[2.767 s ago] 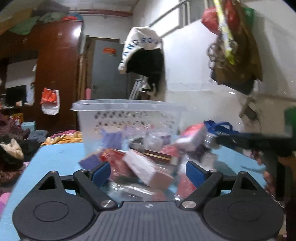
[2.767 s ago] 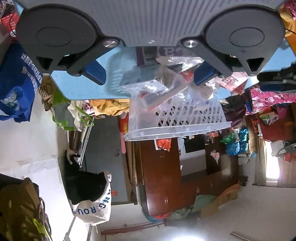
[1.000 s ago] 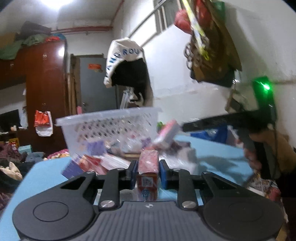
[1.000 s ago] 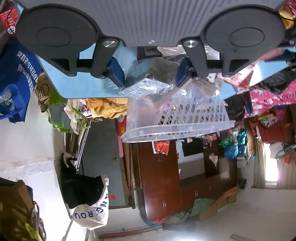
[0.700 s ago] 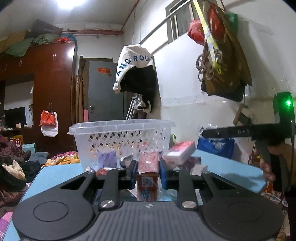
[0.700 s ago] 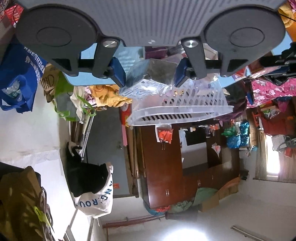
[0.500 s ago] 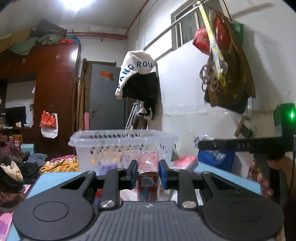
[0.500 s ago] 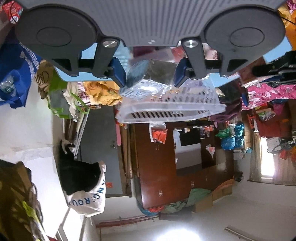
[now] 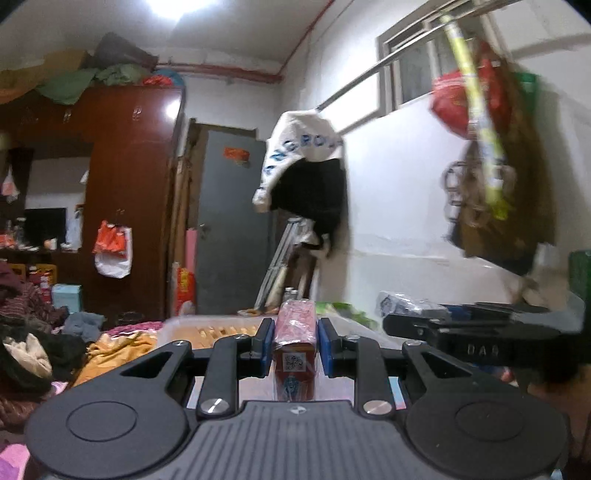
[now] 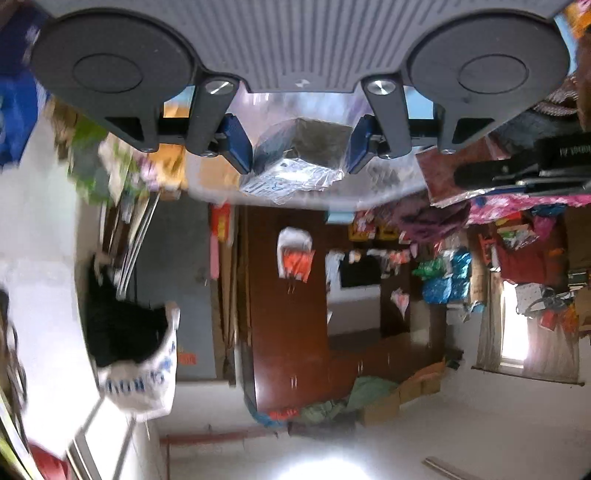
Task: Organize objects
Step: 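Drop the red box into the basket with the left tool while the right drops the silver package, then grasp the white barcode box with the left tool while the right tool grasps a pink soap bar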
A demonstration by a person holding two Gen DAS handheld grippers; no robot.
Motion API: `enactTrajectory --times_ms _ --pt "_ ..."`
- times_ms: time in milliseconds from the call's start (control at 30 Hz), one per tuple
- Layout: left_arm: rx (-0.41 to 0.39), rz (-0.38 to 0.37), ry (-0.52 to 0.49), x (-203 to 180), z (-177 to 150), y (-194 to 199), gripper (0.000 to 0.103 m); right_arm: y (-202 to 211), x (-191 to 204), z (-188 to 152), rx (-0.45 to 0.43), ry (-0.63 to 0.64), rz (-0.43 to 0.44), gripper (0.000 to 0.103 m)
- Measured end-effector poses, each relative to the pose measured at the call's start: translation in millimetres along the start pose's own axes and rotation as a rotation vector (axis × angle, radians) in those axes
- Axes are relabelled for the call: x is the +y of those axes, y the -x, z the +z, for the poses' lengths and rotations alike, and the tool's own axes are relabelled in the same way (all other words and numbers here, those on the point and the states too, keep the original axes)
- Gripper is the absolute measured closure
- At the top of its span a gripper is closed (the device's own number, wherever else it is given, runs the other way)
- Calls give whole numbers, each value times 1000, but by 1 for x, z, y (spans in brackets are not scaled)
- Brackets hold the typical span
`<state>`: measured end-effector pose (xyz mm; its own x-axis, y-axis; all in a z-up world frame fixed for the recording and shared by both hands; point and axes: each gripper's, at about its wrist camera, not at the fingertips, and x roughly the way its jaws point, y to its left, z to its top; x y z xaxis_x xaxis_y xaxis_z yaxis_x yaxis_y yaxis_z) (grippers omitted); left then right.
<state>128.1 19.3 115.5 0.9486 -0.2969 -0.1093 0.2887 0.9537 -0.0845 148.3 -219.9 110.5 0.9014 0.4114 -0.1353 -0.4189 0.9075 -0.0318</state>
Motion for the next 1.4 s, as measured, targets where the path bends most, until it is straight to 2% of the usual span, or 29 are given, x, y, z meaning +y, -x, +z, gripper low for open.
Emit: enactTrajectory --times_ms 100,200,300,367,400,433,467,500,567,633,700,767,867,1000,1067,1167,1267,1400 --pt "65 55 30 15 16 -43 74 -34 -10 11 -3 -14 12 44" --pt "137 95 59 29 14 -79 74 -64 -16 5 62 -2 -25 44" --pt "173 107 48 34 4 -95 74 -75 -16 -5 101 6 -27 44" --pt "157 104 55 36 0 -96 71 -77 -16 -10 105 1 -15 41" --pt "131 113 52 37 0 -94 63 -76 -15 -11 112 -2 -4 38" --pt "117 127 48 38 -1 -93 37 -76 -14 -11 127 3 12 22" --pt "109 140 51 38 2 -92 18 -74 -12 -11 129 15 -2 4" --pt "96 140 49 38 4 -88 17 -68 -11 -10 102 24 -45 0" --pt "67 132 36 37 4 -69 17 -48 -12 -9 60 5 -54 0" --pt "37 108 36 34 3 -45 17 -28 -19 -11 71 -55 -12 0" --pt "26 76 33 30 -5 -19 14 -5 -23 -20 95 -100 -50 0" --pt "23 56 4 23 -22 3 9 12 -24 -34 113 -83 -121 0" --pt "53 67 -44 13 -53 26 9 34 -22 -60 129 -10 -132 0" --pt "158 4 -41 8 -89 48 9 42 -12 -79 202 40 -77 0" --pt "195 16 -71 5 -106 56 9 37 -6 -80 226 61 -99 0" --pt "203 25 -92 2 -120 68 9 28 2 -81 235 97 -120 0" --pt "223 -20 -84 0 -122 74 9 20 0 -79 251 76 -103 0" --pt "248 -2 -133 -11 -129 68 9 13 -3 -80 262 58 -90 0"
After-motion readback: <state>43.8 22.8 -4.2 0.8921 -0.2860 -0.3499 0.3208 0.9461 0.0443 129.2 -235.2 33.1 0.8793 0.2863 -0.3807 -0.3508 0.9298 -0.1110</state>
